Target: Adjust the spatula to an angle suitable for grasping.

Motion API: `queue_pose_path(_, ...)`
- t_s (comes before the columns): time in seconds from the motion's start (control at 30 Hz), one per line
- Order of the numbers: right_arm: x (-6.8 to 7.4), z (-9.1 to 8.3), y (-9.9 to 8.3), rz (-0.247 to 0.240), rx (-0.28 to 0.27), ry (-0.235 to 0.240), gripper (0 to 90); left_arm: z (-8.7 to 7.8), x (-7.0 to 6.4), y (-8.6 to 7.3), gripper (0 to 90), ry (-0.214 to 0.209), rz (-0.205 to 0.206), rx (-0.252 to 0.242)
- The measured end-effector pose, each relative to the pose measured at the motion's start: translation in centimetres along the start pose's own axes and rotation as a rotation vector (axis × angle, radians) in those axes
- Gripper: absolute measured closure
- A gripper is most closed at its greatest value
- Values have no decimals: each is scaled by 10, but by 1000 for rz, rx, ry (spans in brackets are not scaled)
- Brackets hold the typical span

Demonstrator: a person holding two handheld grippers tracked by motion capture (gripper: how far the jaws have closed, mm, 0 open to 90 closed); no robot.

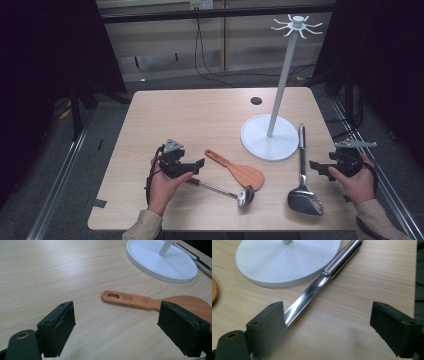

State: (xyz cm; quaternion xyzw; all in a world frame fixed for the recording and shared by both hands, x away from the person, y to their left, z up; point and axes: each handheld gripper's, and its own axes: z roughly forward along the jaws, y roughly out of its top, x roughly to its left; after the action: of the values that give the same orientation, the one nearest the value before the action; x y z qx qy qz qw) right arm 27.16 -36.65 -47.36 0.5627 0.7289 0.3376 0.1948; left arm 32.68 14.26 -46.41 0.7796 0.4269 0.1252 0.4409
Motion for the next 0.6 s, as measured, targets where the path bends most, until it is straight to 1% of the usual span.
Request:
queue_pose_path(0.03,0,1,0,-8,0,-10,124,0,0,0,143,0,-4,-6)
queue_pose_path(0.1,0,3,1,-16,0,-12,143,0,0,1,146,1,2,-10)
queue_pose_path(0.17,1,4,1,-35,-4,-28,163,1,-2,1,146,-3,1,-9)
queue_pose_path(0.2,2,4,2,-33,-6,-23,193,1,-2,1,147,-3,7,-5)
queue_pose_path(0.27,2,2,4,-62,-42,-33,285,2,-3,0,150,2,9,-2)
queue_pose_path(0.3,2,1,5,-72,-40,-18,319,1,-3,1,152,3,11,-6)
queue_pose_path(0.33,2,1,5,-72,-40,-18,319,1,-3,1,152,3,11,-6)
queue_pose_path(0.37,4,0,6,-68,-43,-26,452,1,-3,2,153,6,13,-11)
queue_pose_path(0.4,4,0,7,-93,-29,0,535,1,-4,3,152,2,9,-18)
queue_pose_path(0.43,6,0,7,-98,-37,15,550,0,-4,3,153,1,13,-20)
queue_pose_path(0.47,6,0,7,-98,-37,15,550,0,-4,3,154,1,13,-20)
queue_pose_path(0.5,7,1,7,-91,-39,27,645,0,-5,3,154,0,15,-21)
queue_pose_path(0.53,10,2,8,-121,-18,55,775,1,-5,3,154,1,17,-22)
queue_pose_path(0.57,14,3,8,-128,-34,75,862,1,-5,3,155,6,23,-15)
queue_pose_path(0.6,16,5,9,-147,-30,98,899,2,-5,2,156,5,26,-15)
